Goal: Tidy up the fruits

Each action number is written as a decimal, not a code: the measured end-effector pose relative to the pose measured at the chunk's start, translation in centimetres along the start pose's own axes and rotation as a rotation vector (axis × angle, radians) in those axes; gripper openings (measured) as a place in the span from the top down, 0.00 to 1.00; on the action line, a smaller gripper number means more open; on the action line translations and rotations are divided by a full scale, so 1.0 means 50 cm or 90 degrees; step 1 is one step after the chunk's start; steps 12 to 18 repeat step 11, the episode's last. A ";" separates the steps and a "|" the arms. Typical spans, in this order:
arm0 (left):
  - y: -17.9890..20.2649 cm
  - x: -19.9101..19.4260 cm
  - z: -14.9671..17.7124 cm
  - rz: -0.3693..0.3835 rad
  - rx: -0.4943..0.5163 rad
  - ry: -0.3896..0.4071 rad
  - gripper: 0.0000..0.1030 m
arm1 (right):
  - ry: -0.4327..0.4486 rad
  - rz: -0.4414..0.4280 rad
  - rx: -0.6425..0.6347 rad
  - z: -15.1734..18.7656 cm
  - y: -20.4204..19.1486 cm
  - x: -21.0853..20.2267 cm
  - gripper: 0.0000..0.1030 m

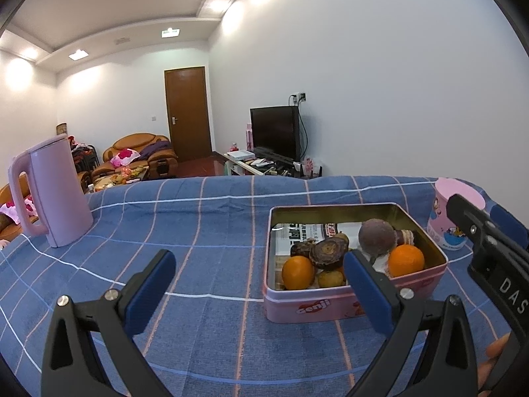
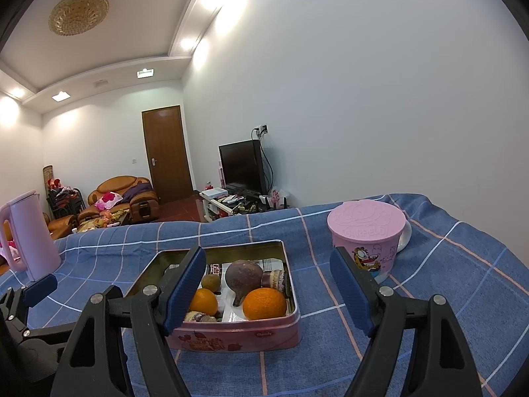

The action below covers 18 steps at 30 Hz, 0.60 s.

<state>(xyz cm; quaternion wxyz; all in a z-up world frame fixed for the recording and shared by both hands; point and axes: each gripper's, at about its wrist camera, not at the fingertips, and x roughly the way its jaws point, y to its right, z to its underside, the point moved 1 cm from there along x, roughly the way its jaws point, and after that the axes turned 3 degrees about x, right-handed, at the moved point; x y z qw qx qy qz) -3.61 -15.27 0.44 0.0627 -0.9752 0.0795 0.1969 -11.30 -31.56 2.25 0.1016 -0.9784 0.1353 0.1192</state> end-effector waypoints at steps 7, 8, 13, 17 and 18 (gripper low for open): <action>0.005 -0.003 0.000 0.026 0.007 0.007 0.00 | 0.000 0.001 -0.001 0.001 -0.001 0.000 0.23; 0.007 -0.003 0.000 0.024 0.009 0.007 0.00 | 0.000 0.001 -0.001 0.000 -0.001 0.000 0.23; 0.007 -0.002 -0.001 0.025 0.010 0.007 0.00 | -0.002 0.001 -0.001 0.001 -0.003 0.000 0.23; 0.007 -0.002 -0.001 0.025 0.010 0.007 0.00 | -0.002 0.001 -0.001 0.001 -0.003 0.000 0.23; 0.007 -0.002 -0.001 0.025 0.010 0.007 0.00 | -0.002 0.001 -0.001 0.001 -0.003 0.000 0.23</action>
